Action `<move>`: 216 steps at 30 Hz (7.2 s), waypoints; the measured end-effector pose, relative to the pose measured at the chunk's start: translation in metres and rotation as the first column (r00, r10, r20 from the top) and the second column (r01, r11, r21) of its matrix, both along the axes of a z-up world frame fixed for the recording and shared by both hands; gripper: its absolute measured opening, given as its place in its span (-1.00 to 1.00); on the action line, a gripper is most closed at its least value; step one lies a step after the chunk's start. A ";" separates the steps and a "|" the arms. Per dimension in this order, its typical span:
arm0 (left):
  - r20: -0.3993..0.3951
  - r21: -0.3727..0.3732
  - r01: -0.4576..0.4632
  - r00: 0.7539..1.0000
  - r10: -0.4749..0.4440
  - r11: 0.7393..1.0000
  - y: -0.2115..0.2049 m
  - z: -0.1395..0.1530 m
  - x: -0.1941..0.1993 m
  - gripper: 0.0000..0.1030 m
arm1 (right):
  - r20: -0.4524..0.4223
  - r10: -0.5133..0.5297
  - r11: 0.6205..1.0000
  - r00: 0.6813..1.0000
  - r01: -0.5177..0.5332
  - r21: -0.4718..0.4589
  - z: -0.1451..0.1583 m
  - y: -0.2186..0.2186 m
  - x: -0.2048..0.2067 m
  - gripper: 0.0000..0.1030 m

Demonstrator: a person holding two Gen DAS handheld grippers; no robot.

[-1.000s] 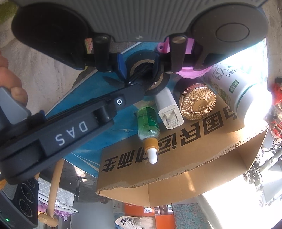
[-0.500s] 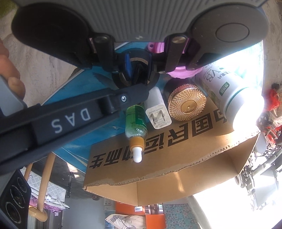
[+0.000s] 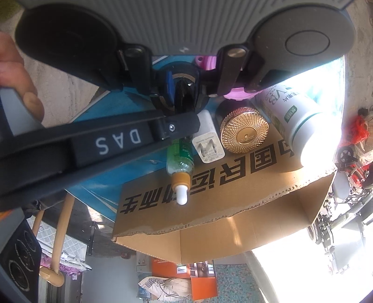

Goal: Organize rigid objects
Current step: 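Carry the black object into the box and open the right gripper, then move the right gripper out of the box down to the pink cup, then grasp the pink cup rim with the right gripper and lift it, then carry the pink cup into the box and open the right gripper, then withdraw the right gripper from the box toward the black tape roll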

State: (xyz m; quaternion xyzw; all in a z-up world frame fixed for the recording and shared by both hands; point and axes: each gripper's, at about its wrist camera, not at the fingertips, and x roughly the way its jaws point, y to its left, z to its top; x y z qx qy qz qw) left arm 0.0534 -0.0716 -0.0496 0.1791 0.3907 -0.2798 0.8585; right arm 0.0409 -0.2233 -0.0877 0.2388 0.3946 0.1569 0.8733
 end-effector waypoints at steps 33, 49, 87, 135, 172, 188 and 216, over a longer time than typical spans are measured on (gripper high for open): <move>-0.184 0.014 -0.255 0.950 0.253 0.967 0.007 0.076 0.216 -0.62 | -0.238 0.262 0.962 0.935 -0.232 0.146 0.058 -0.017 0.261 -0.73; -0.147 0.006 -0.271 0.952 0.269 0.963 0.008 0.091 0.201 -0.38 | -0.270 0.240 0.969 0.932 -0.246 0.013 0.032 -0.005 0.305 0.02; -0.166 0.057 -0.159 0.972 0.167 0.986 0.063 -0.003 0.006 0.25 | -0.039 0.225 0.964 0.974 -0.228 -0.134 0.024 0.040 0.012 -0.54; -0.013 -0.009 -0.235 0.972 0.235 0.972 0.075 0.053 -0.032 0.32 | 0.108 0.259 0.940 0.960 -0.224 -0.259 0.064 0.094 -0.019 -0.78; -0.293 0.090 -0.112 0.947 0.134 0.990 -0.005 0.050 0.211 0.32 | -0.368 0.278 0.945 0.887 -0.322 -0.062 0.057 -0.016 0.236 -0.78; -0.319 0.191 -0.051 0.941 0.111 0.980 -0.014 0.030 0.226 0.30 | -0.545 0.353 0.906 0.761 -0.423 -0.004 -0.010 0.021 0.282 -0.73; -0.080 -0.080 -0.122 0.990 0.115 0.989 0.032 0.117 0.132 0.43 | -0.106 0.241 0.970 0.965 -0.235 0.064 0.125 -0.061 0.161 0.05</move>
